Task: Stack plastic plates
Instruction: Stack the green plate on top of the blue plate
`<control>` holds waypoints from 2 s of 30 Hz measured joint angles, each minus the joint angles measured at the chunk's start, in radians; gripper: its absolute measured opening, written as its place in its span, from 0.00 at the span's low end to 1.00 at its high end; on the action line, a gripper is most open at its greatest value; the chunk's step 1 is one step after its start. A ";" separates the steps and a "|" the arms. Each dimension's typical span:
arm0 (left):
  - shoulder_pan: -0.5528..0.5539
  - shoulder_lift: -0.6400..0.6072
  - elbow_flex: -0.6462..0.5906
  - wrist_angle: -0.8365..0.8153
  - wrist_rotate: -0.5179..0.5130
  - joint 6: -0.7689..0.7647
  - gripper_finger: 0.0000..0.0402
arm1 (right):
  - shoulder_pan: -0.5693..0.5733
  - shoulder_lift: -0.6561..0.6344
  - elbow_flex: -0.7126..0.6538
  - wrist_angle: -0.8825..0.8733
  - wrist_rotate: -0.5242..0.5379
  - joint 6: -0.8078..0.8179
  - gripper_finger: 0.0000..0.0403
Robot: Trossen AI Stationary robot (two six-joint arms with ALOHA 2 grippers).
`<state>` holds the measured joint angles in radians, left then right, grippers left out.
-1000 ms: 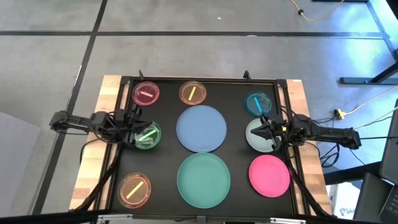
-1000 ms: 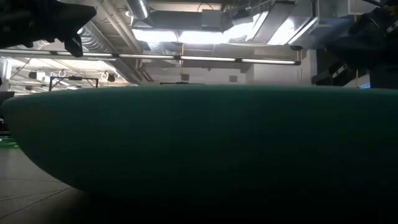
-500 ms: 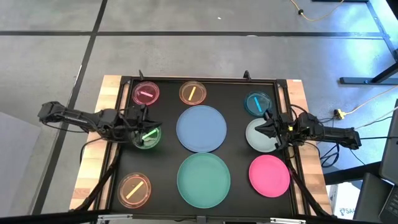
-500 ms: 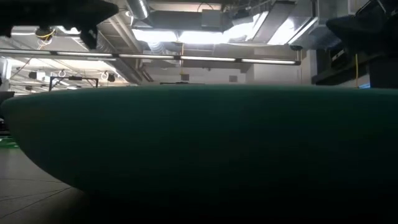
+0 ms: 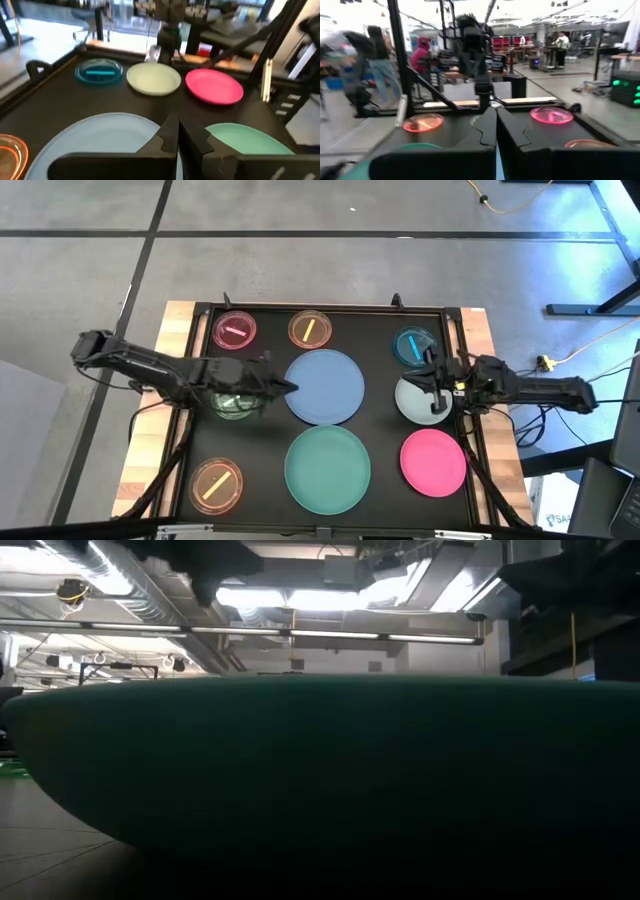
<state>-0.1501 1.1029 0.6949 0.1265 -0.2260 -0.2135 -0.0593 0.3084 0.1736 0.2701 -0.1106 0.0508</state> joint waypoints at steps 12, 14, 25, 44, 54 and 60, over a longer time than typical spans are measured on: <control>-0.090 0.357 0.315 -0.217 -0.054 -0.013 0.00 | 0.000 0.200 0.128 0.055 -0.005 0.020 0.00; -0.089 0.397 0.334 -0.208 -0.061 -0.013 0.00 | 0.000 0.206 0.132 0.082 -0.017 0.020 0.00; -0.065 0.519 0.341 -0.119 -0.030 -0.046 0.09 | 0.001 0.256 0.131 0.081 -0.100 -0.030 0.01; -0.131 0.587 0.341 -0.126 -0.055 -0.065 0.49 | 0.001 0.327 0.130 0.078 -0.144 -0.030 0.46; -0.119 0.611 0.340 -0.236 -0.079 -0.206 0.49 | 0.001 0.327 0.130 0.078 -0.137 -0.031 0.47; -0.108 0.682 0.340 -0.245 -0.061 -0.231 0.49 | 0.000 0.329 0.130 0.070 -0.076 -0.031 0.47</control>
<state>-0.2577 1.7852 1.0351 -0.1183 -0.2867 -0.4446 -0.0593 0.6376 0.3038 0.3398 -0.1861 0.0196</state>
